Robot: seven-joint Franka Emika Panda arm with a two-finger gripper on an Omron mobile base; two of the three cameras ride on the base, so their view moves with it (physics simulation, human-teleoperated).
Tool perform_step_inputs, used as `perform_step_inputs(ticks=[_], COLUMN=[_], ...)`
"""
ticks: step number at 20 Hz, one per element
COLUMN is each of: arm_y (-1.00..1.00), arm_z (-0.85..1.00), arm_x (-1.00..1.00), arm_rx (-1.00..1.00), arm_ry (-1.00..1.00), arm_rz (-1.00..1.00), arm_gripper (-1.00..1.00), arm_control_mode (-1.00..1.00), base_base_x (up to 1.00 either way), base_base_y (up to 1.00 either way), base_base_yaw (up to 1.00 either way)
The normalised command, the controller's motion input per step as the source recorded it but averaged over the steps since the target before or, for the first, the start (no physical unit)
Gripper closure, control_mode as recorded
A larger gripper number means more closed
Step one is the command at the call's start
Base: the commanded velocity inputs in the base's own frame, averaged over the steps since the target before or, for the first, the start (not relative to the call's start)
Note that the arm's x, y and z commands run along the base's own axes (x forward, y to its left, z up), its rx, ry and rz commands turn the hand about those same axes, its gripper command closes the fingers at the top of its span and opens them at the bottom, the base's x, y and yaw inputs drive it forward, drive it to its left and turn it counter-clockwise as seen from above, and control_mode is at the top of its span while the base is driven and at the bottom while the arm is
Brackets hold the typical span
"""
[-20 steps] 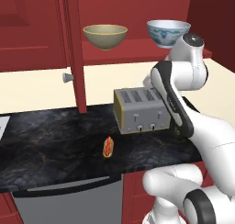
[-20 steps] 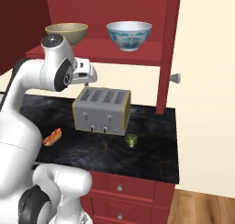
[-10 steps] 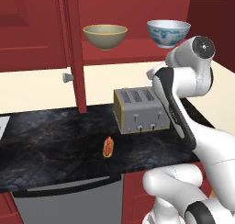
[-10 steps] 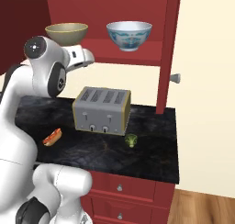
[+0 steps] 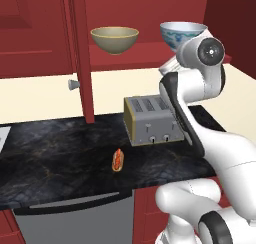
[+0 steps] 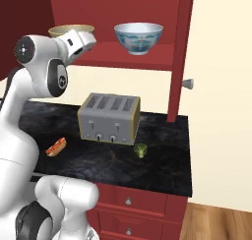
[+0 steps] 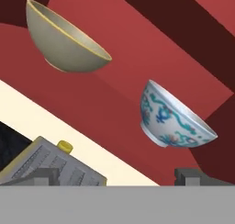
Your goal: Pick both bowls and place them on the counter. Then place the hot dog in one bowl and place the broccoli in the other bowl.
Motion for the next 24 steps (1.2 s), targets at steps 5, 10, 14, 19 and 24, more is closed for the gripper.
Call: perform_step_inputs(ticks=[5,10,14,19,24], arm_y=[-0.09,-0.01,-0.13,-0.33,-0.37], arm_z=[0.04,0.22,0.22,0.14,0.09], arm_x=[0.07,0.25,0.31,0.41,0.37], arm_rx=[-0.03,-0.07,-0.12,-0.09,-0.08], arm_ry=[-0.02,0.00,-0.01,0.04,0.07], arm_rz=[0.00,-0.04,-0.02,-0.02,-0.02], arm_gripper=[-1.00,-1.00,-1.00,-1.00,-1.00], arm_control_mode=[-1.00,-1.00,-1.00,-1.00,-1.00], base_base_x=[0.00,0.00,0.00,0.00,0.00], base_base_y=[0.00,0.00,0.00,0.00,0.00], base_base_yaw=[0.00,0.00,0.00,0.00,0.00])
